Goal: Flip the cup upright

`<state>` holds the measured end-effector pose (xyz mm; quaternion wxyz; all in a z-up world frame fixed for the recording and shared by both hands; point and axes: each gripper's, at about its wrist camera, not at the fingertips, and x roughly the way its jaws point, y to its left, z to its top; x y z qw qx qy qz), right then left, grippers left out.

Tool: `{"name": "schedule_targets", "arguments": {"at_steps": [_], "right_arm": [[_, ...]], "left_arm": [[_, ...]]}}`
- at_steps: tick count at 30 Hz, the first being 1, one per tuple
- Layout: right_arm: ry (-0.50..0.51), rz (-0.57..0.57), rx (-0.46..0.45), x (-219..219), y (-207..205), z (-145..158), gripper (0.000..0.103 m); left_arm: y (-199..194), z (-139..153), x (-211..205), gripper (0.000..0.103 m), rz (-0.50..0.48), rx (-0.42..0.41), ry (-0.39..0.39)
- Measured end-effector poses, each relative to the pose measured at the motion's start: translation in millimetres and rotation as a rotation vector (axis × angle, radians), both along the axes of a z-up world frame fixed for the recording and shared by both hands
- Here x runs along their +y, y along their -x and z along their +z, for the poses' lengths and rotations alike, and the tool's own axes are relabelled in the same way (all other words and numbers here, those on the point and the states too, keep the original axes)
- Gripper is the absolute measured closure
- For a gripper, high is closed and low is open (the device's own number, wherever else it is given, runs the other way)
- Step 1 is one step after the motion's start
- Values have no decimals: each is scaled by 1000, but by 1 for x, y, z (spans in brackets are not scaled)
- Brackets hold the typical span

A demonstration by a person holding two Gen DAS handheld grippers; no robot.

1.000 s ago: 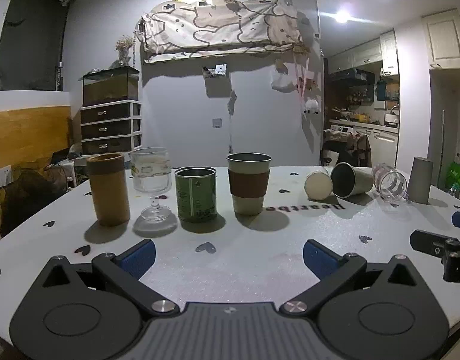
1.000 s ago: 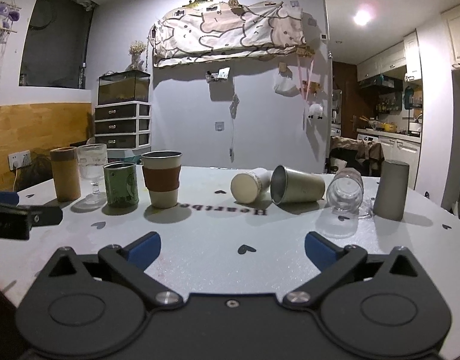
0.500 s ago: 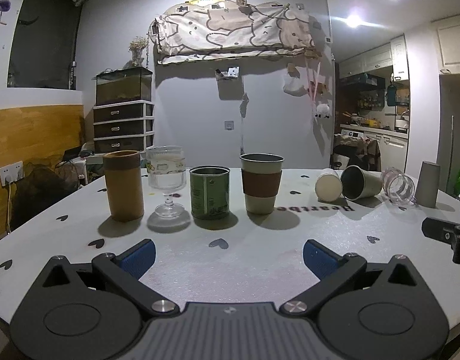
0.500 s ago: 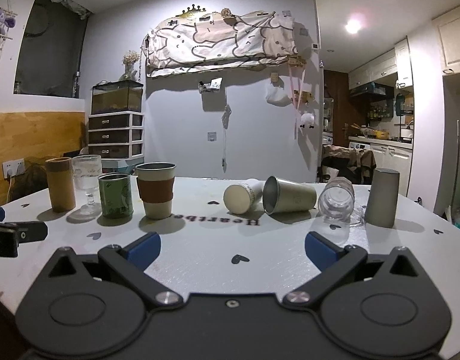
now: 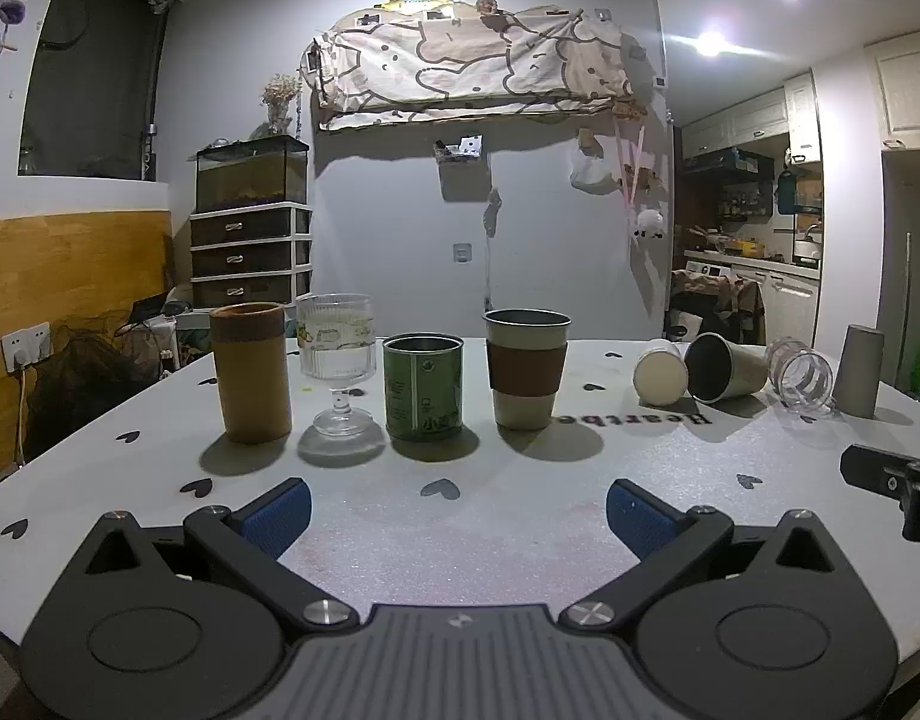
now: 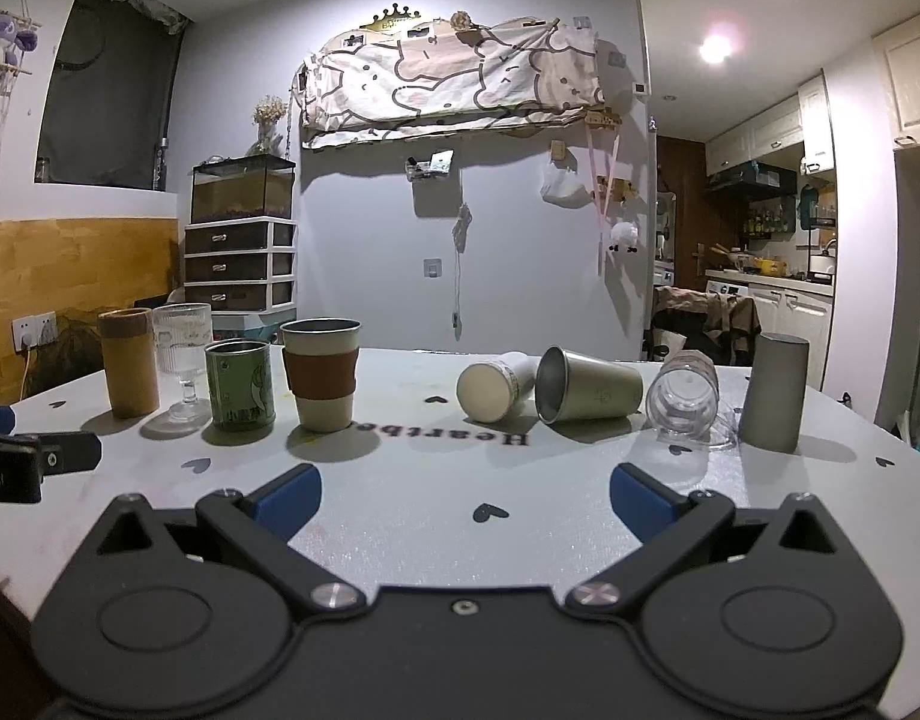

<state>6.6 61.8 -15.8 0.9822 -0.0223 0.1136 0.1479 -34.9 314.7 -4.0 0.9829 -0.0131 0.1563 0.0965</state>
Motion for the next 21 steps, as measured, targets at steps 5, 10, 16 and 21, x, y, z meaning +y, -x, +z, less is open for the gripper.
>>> {"name": "schedule_targets", "arguments": {"at_steps": [5,10,16,21], "right_arm": [[2,0,2,1,0,-1,0],[2,0,1,1,0,-1,0],[1,0,0,1,0,-1,0],[0,-3,1,1,0,-2,0]], "left_arm": [[0,0,0,0,0,0,-1],[0,0,-1,0,0,0,-1],[0,0,-1,0,1,0,-1],[0,0,-1,0,0,-1,-2]]}}
